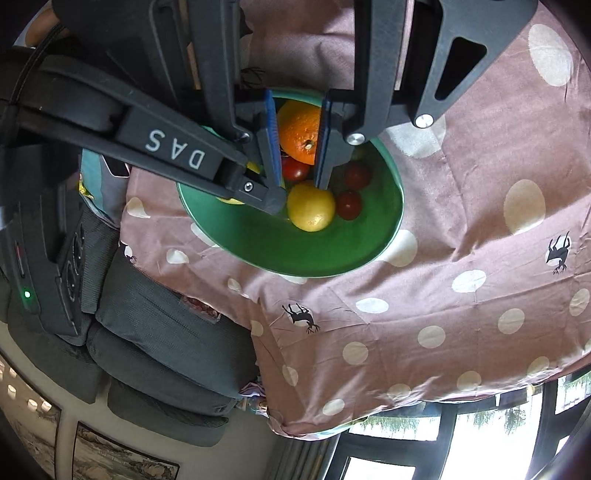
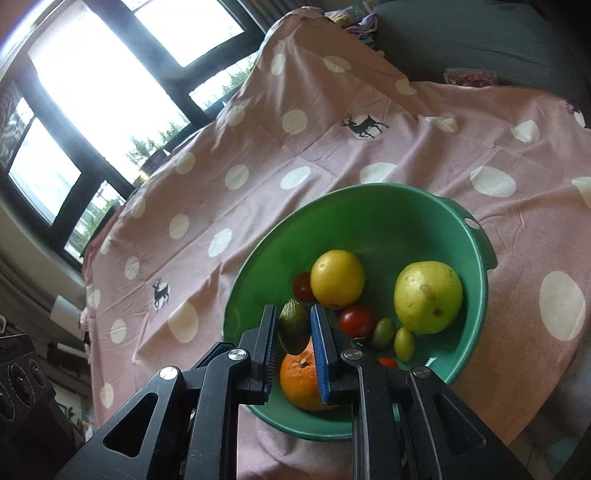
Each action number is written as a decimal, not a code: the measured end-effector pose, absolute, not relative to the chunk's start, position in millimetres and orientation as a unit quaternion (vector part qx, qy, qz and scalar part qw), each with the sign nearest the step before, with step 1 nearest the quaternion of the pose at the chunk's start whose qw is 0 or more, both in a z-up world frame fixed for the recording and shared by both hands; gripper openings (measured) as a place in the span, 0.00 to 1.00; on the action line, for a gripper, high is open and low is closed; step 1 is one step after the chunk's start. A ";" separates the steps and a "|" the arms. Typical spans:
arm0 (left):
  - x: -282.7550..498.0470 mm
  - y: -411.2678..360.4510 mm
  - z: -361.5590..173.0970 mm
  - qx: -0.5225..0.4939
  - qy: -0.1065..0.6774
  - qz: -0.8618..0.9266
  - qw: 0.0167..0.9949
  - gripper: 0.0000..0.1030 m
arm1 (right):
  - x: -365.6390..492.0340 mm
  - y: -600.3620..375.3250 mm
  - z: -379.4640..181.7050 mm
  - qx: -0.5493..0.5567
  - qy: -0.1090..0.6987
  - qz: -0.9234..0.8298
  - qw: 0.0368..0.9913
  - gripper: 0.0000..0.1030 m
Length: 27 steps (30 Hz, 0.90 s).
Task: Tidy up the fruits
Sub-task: 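Lower the olive into the bowl and open the right gripper, then withdraw the right gripper from the bowl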
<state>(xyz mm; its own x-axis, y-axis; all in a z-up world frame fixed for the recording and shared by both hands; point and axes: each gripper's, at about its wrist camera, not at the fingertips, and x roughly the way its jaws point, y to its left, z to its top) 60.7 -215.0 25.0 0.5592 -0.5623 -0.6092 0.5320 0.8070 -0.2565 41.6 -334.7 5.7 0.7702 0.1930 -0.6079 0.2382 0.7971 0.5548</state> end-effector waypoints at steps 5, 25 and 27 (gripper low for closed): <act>63.4 -218.8 20.1 -0.014 0.370 -0.289 0.883 0.42 | 40.5 -342.2 0.8 0.311 0.343 -0.048 0.885 0.20; 58.8 -200.3 25.6 -0.007 0.370 -0.239 0.898 0.87 | 27.8 -344.9 11.9 0.276 0.330 -0.114 0.896 0.56; 58.4 -198.6 25.9 -0.010 0.369 -0.237 0.898 0.87 | 27.1 -345.1 11.9 0.276 0.330 -0.119 0.895 0.61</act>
